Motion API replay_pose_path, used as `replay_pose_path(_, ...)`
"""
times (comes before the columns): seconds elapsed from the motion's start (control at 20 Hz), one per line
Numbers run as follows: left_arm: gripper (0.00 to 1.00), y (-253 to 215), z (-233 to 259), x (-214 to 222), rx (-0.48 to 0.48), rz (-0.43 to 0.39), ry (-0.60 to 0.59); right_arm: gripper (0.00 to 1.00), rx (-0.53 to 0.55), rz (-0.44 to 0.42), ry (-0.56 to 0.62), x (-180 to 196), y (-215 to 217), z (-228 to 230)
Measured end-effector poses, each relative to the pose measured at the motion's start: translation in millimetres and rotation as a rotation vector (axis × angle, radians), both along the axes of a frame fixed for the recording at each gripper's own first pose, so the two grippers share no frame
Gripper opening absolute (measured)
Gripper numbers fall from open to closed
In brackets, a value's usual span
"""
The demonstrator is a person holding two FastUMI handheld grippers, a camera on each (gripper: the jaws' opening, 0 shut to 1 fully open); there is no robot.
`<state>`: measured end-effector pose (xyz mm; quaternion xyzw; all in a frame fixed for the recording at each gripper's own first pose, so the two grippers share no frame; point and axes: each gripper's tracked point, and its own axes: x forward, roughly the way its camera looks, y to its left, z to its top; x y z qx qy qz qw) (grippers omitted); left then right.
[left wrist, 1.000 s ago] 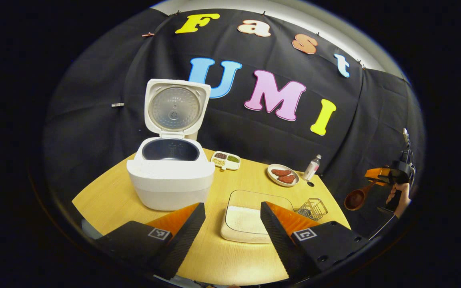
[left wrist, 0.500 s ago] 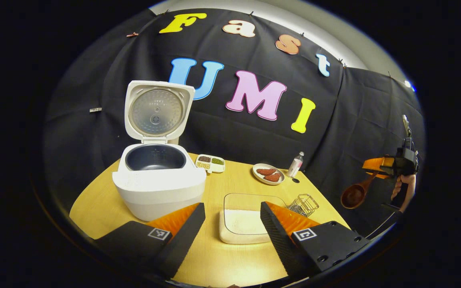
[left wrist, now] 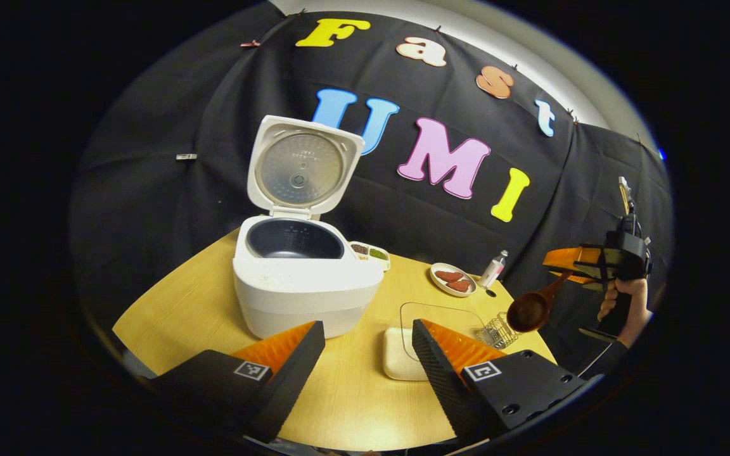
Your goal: Close the left gripper, press the button to open the rice cooker; take a wooden spoon from the chopstick holder with the right hand, scoop a spoonful of rice and pour it into the rice cooker, then put the wooden spoon back into the chopstick holder.
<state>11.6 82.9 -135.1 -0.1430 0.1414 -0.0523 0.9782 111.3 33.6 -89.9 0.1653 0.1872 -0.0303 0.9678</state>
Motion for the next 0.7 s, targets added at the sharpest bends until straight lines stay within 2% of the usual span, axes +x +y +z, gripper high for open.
replay_pose_path(0.2,0.96,22.4,-12.1,-6.9,-0.003,0.051,0.024,0.24,-0.044,0.072,0.031,18.3,30.7,-38.1)
replay_pose_path(0.4,0.96,33.4,-24.3,-8.2,0.018,0.06,0.048,0.24,-0.075,0.125,0.038,36.7,49.0,-77.5)
replay_pose_path(0.7,0.96,38.4,-30.3,-0.5,0.05,0.052,0.044,0.24,-0.21,0.159,0.0,48.2,48.8,-114.7)
